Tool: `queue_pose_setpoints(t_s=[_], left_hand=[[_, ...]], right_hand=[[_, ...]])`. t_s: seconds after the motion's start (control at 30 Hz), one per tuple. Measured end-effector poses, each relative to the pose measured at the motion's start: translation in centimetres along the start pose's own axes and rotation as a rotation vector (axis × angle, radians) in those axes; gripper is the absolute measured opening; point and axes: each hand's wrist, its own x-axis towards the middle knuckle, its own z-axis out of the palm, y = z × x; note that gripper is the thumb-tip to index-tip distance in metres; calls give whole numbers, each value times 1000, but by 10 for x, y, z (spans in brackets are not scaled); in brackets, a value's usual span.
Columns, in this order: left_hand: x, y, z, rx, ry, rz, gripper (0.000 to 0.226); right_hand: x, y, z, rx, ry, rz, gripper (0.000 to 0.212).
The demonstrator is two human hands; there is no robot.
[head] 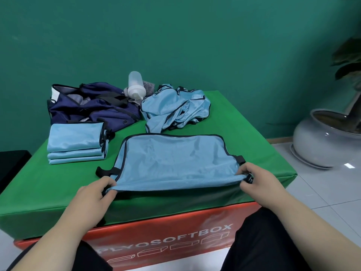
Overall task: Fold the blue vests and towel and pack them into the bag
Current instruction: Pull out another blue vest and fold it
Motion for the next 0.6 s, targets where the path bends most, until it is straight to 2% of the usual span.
queue_pose_setpoints(t_s=[0.2,0.33,0.43,0.6], left_hand=[[-8,11,-10,-168,73,-49,20],[-15,22,-17,-175,60,-46,19],[-17,28,-27,-124,18,-24,18],[4,32,-50,-8,-14,19,20]], right_hand=[[-5,1,-5,193,105,48,32],[-7,0,-8,204,123,57,32],[-4,-1,-16,152,92,38,35],[27,-10,-42,23,-56,18,37]])
